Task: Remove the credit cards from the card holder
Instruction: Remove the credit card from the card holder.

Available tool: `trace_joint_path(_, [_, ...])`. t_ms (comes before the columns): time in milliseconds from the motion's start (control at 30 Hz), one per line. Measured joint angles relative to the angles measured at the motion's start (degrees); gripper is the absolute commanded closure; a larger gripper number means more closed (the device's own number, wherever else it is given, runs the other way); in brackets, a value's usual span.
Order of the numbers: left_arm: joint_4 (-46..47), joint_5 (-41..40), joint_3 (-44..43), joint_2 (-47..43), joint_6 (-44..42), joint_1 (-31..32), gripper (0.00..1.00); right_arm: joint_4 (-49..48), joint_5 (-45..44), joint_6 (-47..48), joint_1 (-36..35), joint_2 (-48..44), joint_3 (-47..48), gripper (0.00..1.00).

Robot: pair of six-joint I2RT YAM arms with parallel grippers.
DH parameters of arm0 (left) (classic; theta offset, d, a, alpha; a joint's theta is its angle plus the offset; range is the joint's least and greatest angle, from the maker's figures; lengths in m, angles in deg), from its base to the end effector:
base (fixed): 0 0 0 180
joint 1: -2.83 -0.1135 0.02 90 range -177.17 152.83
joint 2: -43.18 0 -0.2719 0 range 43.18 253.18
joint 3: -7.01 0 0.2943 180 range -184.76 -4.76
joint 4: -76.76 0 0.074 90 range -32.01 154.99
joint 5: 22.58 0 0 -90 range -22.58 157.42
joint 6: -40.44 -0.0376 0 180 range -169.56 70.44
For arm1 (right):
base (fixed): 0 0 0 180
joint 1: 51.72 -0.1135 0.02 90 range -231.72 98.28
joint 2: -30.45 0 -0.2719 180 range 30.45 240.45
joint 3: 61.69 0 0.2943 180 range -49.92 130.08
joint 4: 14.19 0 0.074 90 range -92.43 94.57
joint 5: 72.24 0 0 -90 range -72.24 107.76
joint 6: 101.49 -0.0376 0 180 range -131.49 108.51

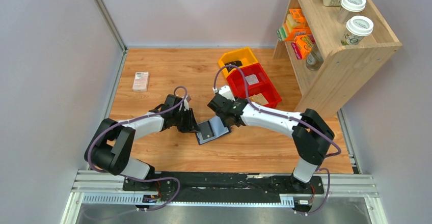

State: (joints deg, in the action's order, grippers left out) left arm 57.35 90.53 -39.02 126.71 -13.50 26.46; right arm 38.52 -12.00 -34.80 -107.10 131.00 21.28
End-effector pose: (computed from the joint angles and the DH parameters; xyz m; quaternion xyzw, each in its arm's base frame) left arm 0.2526 -0.1266 0.1135 -0.0450 0.9398 -0.3054 0.1464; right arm 0.2348 0.3073 0.1915 -0.2208 0.9273 -0.0908 0.2883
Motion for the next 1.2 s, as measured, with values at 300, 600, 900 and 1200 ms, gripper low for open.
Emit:
trace_joint_path(300, [-0.2,-0.15,0.0,-0.31,-0.39,0.0,0.72,-9.64,14.38,1.75,0.44,-10.88,-2.45,0.55])
trace_joint_path(600, [-0.39,-0.63,0.02,-0.59,-0.46,0.17,0.72,-22.47,30.82,-2.25,3.15,-4.04,-3.96,0.58])
trace_joint_path(900, [-1.36,-1.42,0.07,-0.72,-0.9,0.22,0.76,-28.87,36.54,-7.87,6.19,3.06,-8.92,0.56])
trace_joint_path(1200, [-1.55,-1.62,0.07,-0.61,-1.44,0.22,0.79,-33.92,41.4,-8.85,6.19,3.8,-9.99,0.62])
